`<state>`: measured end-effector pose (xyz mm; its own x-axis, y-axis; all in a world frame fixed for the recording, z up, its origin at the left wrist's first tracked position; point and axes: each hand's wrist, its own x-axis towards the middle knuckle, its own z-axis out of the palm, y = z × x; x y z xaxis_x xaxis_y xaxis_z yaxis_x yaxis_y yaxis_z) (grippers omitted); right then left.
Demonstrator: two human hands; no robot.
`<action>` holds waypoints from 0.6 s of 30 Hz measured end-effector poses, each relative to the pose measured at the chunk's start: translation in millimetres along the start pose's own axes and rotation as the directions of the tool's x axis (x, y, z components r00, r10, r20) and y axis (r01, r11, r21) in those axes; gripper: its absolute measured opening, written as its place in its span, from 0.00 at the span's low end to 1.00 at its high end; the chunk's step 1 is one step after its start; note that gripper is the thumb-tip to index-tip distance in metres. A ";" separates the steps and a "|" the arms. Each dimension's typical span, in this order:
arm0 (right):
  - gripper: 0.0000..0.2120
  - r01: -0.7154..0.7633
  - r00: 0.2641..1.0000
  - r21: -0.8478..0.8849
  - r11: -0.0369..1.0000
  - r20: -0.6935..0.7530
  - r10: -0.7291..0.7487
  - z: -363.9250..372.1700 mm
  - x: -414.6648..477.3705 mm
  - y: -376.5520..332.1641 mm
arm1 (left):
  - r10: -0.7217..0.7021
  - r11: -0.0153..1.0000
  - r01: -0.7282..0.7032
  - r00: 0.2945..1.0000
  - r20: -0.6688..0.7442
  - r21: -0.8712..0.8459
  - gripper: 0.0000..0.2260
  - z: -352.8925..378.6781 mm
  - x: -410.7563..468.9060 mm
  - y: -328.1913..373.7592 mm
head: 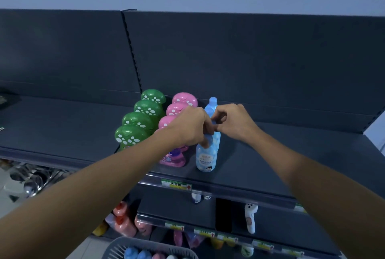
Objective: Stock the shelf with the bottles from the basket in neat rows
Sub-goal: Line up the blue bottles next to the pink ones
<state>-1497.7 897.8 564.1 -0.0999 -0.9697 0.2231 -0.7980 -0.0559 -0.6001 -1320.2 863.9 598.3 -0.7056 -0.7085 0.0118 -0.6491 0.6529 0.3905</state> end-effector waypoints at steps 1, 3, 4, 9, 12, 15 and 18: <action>0.09 0.000 1.000 0.009 1.000 0.002 0.000 0.2 -0.6 0.2 | 0.006 1.000 -0.006 1.000 0.000 0.001 0.15 0.6 -1.2 -0.1; 0.09 -0.006 1.000 0.033 0.999 0.005 0.005 0.1 -1.9 1.0 | 0.020 1.000 -0.020 1.000 -0.007 0.006 0.15 2.3 -3.5 0.2; 0.09 -0.009 1.000 0.037 0.999 0.005 0.009 0.0 -2.3 1.2 | 0.026 1.000 -0.026 1.000 -0.015 0.009 0.16 3.1 -4.4 0.2; 0.11 -0.039 0.999 0.011 0.999 0.016 0.038 0.1 -2.9 -2.8 | 0.017 0.999 -0.016 1.000 -0.026 0.039 0.18 2.4 -8.9 0.8; 0.10 -0.072 0.997 -0.029 0.997 0.015 0.072 -2.5 -3.1 -7.0 | -0.001 0.999 0.002 1.000 -0.014 0.038 0.20 0.8 -13.7 -1.5; 0.07 -0.088 0.996 -0.072 0.993 0.018 0.090 -7.1 -4.0 -14.0 | -0.023 0.998 0.024 0.999 -0.028 0.051 0.18 -4.5 -17.6 -6.8; 0.08 -0.095 0.995 -0.100 0.991 -0.018 0.093 -10.8 -7.5 -23.9 | -0.045 0.998 0.047 0.997 -0.060 0.041 0.14 -13.3 -21.6 -12.8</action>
<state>-1484.3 909.0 585.0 -0.1846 -0.9662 0.1801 -0.8403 0.0601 -0.5388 -1292.9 867.3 605.2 -0.6576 -0.7517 0.0496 -0.6926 0.6292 0.3528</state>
